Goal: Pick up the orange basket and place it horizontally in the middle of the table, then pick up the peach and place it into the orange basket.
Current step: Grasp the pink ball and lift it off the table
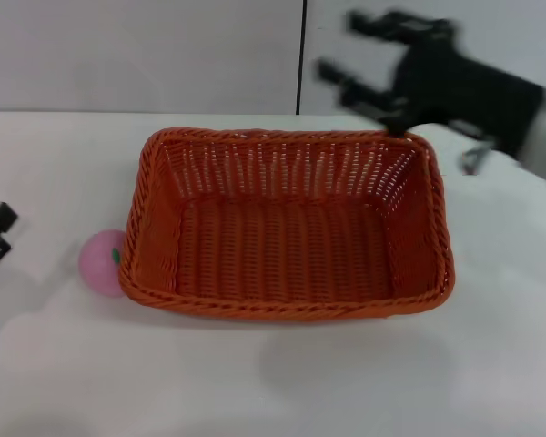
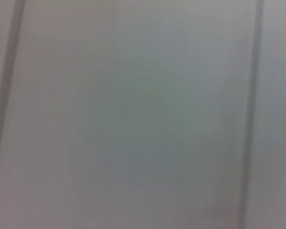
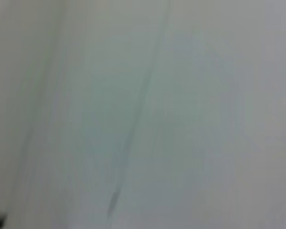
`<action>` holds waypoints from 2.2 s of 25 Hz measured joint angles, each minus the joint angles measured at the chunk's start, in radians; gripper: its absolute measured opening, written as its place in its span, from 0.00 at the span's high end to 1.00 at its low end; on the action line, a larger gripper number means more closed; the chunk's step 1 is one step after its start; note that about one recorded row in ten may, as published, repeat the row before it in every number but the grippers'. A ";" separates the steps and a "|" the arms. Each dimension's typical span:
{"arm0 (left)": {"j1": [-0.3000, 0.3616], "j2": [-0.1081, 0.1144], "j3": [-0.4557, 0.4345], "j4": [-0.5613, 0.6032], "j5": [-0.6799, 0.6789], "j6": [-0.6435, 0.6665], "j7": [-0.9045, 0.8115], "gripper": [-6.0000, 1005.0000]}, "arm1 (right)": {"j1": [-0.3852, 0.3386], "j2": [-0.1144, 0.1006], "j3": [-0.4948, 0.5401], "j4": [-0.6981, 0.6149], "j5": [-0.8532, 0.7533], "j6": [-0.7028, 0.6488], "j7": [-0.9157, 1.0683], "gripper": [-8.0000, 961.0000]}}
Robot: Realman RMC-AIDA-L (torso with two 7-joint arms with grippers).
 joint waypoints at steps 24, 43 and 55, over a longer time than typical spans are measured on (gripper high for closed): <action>-0.126 -0.057 0.010 -0.273 0.549 0.365 -0.190 0.21 | -0.146 -0.006 0.167 0.856 0.771 -0.825 -0.455 0.41; -0.101 -0.058 -0.031 -0.282 0.549 0.418 -0.176 0.55 | -0.116 -0.011 0.169 0.863 0.773 -0.804 -0.456 0.41; -0.108 -0.060 -0.375 -0.259 0.541 0.214 -0.180 0.65 | -0.099 -0.010 0.176 0.863 0.776 -0.792 -0.455 0.41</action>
